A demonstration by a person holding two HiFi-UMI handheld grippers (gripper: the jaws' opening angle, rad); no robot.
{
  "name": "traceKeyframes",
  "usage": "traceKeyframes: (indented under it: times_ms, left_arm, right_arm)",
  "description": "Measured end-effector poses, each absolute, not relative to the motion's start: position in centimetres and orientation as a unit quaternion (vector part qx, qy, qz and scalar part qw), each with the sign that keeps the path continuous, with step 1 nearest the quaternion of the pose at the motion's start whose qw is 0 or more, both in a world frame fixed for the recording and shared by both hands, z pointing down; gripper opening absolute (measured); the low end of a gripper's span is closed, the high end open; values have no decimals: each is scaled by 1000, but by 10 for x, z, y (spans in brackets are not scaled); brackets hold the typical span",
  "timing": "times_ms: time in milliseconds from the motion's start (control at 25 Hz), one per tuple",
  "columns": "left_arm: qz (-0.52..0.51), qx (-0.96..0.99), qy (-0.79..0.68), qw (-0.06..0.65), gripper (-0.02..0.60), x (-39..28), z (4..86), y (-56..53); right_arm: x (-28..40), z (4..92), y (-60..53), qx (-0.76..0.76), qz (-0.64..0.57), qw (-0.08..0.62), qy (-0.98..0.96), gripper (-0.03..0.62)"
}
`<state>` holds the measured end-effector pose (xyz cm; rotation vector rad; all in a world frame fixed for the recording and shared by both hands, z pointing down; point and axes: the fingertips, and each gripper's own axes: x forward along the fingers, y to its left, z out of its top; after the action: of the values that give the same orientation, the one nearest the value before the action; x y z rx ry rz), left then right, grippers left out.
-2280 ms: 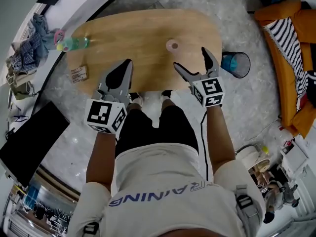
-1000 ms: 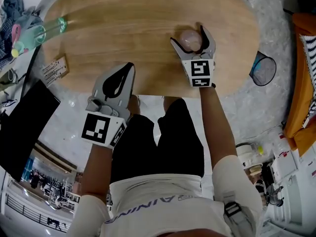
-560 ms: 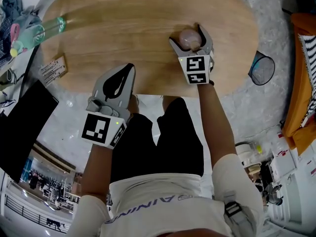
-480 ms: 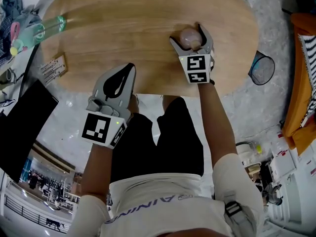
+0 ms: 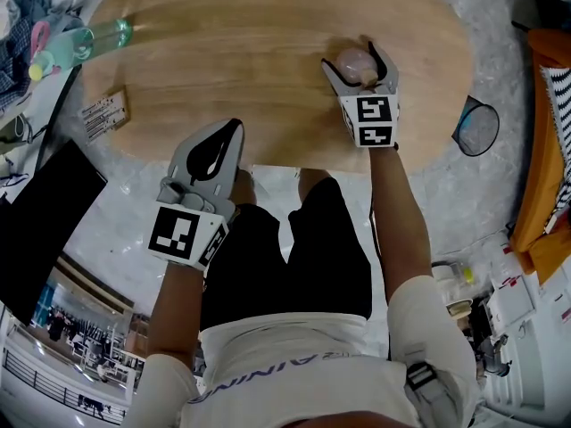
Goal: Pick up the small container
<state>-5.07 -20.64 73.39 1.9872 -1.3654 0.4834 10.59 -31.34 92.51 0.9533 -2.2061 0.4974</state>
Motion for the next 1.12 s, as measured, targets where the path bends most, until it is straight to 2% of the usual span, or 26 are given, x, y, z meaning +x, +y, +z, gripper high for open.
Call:
traceKeyframes:
  times_ms: [440, 1120]
  left_arm:
    - [151, 778, -528, 306, 0, -57, 678, -210]
    - [57, 818, -530, 218, 0, -76, 456, -188]
  right_arm:
    - [97, 812, -298, 364, 182, 284, -868, 428]
    - [82, 525, -240, 389, 160, 202, -884, 430]
